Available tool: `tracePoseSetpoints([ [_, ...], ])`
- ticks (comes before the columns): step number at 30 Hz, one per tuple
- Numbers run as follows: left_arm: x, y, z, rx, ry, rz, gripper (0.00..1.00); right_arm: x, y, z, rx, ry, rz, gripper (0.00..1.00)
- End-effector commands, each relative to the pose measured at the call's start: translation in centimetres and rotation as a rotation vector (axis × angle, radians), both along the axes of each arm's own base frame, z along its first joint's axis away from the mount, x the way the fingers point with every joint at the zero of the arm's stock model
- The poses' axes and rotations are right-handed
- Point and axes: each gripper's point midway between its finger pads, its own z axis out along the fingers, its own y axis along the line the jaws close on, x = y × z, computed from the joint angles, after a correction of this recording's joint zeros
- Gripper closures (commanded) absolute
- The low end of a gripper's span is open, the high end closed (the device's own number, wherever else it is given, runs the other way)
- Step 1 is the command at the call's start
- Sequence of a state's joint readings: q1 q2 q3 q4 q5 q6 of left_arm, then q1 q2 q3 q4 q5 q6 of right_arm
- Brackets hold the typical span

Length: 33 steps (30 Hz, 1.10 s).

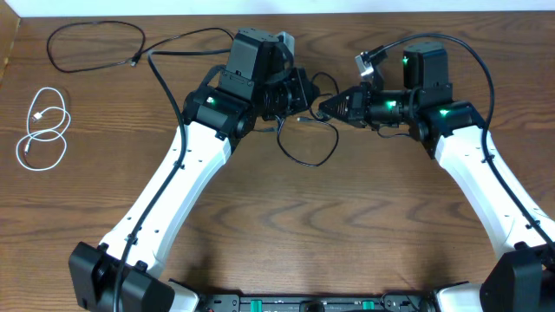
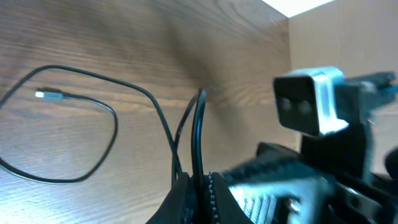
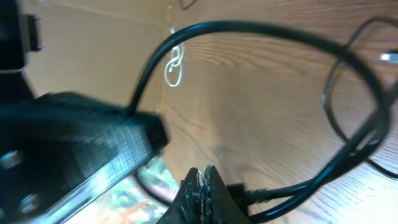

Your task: Untangle cables

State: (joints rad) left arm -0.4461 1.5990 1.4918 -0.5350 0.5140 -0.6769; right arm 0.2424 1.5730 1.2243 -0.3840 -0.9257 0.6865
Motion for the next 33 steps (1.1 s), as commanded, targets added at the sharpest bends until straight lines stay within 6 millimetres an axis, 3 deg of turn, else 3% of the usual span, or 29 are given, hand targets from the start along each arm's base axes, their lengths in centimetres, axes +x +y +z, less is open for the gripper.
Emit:
tracePoseSetpoints([
  [1, -0.9, -0.9, 1.0, -0.053, 0.006, -0.065, 0.92, 0.9, -0.8, -0.3, -0.062, -0.008, -0.076, 0.98],
  [7, -1.4, -1.4, 1.4, -0.085, 0.013, -0.101, 0.92, 0.8, -1.2, -1.0, -0.091, 0.018, -0.092, 0.99],
  [12, -1.0, -1.0, 1.3, -0.070, 0.003, -0.077, 0.92, -0.3, -0.6, -0.5, -0.052, 0.007, -0.014, 0.98],
  [17, -0.8, -0.9, 1.3, -0.092, 0.041, -0.040, 0.93, -1.1, -1.0, -1.6, -0.093, 0.036, -0.003, 0.99],
  [21, -0.2, 0.1, 1.2, -0.083, 0.041, -0.009, 0.93, -1.4, -0.9, -1.4, -0.094, 0.014, 0.017, 0.99],
  [24, 0.8, 1.9, 0.2, -0.026, 0.052, 0.071, 0.93, -2.0, -1.1, -0.7, -0.103, -0.019, 0.031, 0.99],
  [29, 1.4, 3.8, -0.4, -0.042, 0.124, 0.163, 0.92, -2.7, -3.2, -1.7, -0.247, -0.003, -0.052, 0.99],
  [33, 1.2, 3.6, -0.2, -0.070, 0.154, 0.168, 0.93, -3.1, -4.4, -2.5, -0.334, 0.017, -0.101, 0.99],
])
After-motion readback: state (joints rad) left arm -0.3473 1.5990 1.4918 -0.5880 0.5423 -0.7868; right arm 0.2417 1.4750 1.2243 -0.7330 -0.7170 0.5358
